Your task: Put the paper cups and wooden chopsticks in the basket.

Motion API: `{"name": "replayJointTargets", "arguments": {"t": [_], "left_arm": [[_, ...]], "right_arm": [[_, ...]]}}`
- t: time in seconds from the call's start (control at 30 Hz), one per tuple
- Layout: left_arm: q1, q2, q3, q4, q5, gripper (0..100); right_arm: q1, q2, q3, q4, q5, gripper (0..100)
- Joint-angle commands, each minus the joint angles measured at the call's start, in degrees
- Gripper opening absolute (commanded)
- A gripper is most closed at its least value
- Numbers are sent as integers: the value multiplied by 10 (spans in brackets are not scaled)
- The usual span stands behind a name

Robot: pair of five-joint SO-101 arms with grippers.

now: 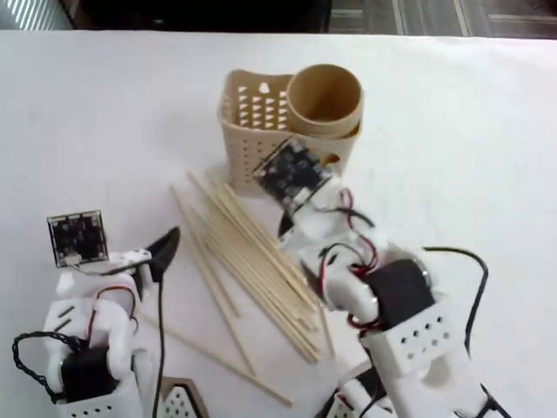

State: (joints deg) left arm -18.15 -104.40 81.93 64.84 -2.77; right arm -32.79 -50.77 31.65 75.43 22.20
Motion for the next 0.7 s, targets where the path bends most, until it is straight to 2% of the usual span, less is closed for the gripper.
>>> {"name": "replayJointTargets", "arguments": {"t": [0.0,0.23,0.3,0.47,0.67], "left_arm": [[-8,0,-4,-11,6,395],[-9,0,-3,2,6,395],[-9,0,-2,5,4,388],[-8,0,10,-15,2,269],[-11,0,10,-21,1,136]], "right_arm": [[-36,-9,39,-17,1,21],[-72,-8,148,-119,-3,21],[-88,-7,162,-133,-28,21],[-124,68,156,-157,-44,22],[-125,227,82,-167,-44,23]]}}
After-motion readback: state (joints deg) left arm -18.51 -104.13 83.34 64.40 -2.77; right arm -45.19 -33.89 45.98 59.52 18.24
